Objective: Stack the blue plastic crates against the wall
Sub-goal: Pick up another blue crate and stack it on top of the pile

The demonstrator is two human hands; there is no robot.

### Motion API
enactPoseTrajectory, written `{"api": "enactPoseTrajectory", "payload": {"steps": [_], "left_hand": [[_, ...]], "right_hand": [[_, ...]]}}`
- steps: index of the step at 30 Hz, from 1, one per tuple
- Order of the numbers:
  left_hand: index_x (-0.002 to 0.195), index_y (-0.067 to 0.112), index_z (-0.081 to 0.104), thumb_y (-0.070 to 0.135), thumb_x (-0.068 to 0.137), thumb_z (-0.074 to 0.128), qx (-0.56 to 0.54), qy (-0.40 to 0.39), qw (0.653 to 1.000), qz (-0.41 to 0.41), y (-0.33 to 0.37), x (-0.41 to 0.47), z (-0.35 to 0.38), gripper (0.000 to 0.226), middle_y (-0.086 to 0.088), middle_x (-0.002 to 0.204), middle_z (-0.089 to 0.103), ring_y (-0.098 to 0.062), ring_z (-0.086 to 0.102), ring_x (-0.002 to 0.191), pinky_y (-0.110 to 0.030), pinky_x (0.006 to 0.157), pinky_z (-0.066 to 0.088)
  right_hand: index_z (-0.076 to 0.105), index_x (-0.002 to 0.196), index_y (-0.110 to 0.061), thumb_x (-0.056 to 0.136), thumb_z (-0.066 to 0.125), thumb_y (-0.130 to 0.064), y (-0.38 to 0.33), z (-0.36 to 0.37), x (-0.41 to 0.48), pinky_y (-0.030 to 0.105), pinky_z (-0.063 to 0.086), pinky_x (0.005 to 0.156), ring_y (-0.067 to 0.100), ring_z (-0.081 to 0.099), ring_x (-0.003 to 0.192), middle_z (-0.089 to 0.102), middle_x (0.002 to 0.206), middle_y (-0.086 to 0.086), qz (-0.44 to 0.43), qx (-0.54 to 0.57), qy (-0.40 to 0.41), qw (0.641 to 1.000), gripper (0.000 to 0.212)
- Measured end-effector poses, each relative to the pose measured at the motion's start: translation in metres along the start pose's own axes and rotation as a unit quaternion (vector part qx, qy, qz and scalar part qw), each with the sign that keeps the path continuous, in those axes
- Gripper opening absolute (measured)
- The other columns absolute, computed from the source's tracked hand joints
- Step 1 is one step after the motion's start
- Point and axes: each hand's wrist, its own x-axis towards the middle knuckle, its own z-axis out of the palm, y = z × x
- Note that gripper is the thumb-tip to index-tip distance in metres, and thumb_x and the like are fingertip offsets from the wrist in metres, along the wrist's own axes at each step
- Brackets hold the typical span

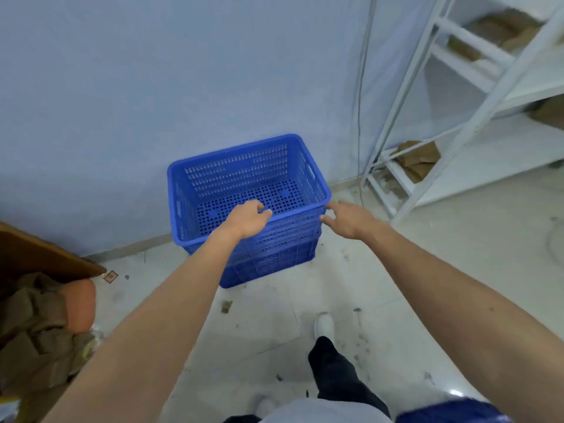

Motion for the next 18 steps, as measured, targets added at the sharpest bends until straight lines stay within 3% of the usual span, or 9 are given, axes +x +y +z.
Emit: {"api": "enactPoseTrajectory", "payload": {"steps": [6,8,12,18], "left_hand": [[0.126,0.014,0.058,0.042,0.102,0.045,0.001,-0.032,0.994,0.100,0.031,-0.056,0.048,0.039,-0.004,0.132,0.059,-0.027,0.055,0.119,-0.039,0.093,0.042],[0.112,0.013,0.061,0.041,0.101,0.046,0.011,-0.041,0.991,0.126,0.049,-0.074,0.070,0.034,-0.001,0.118,0.062,-0.026,0.057,0.112,-0.040,0.091,0.045],[0.096,0.010,0.066,0.041,0.096,0.053,0.021,-0.088,0.981,0.171,0.095,-0.111,0.121,0.034,-0.002,0.095,0.067,-0.022,0.061,0.089,-0.033,0.067,0.043],[0.081,0.020,0.056,0.036,0.093,0.054,0.083,-0.176,0.956,0.218,0.177,-0.172,0.229,0.020,-0.004,0.080,0.059,-0.021,0.053,0.074,-0.033,0.070,0.043]], "right_hand": [[0.047,0.140,-0.019,0.096,0.041,-0.056,0.017,0.022,-0.107,0.043,0.043,0.099,0.031,0.053,0.124,0.050,0.142,0.011,0.080,0.039,0.039,0.995,0.058],[0.048,0.139,-0.018,0.097,0.041,-0.055,0.031,0.030,-0.145,0.042,0.044,0.098,0.032,0.054,0.123,0.051,0.141,0.011,0.107,0.060,0.055,0.991,0.057],[0.046,0.140,-0.014,0.098,0.041,-0.051,0.077,0.053,-0.227,0.041,0.043,0.099,0.033,0.053,0.123,0.052,0.140,0.013,0.175,0.104,0.082,0.976,0.056],[0.039,0.143,-0.008,0.099,0.041,-0.050,0.177,0.116,-0.365,0.042,0.045,0.098,0.034,0.055,0.121,0.053,0.138,0.016,0.279,0.175,0.121,0.936,0.060]]}}
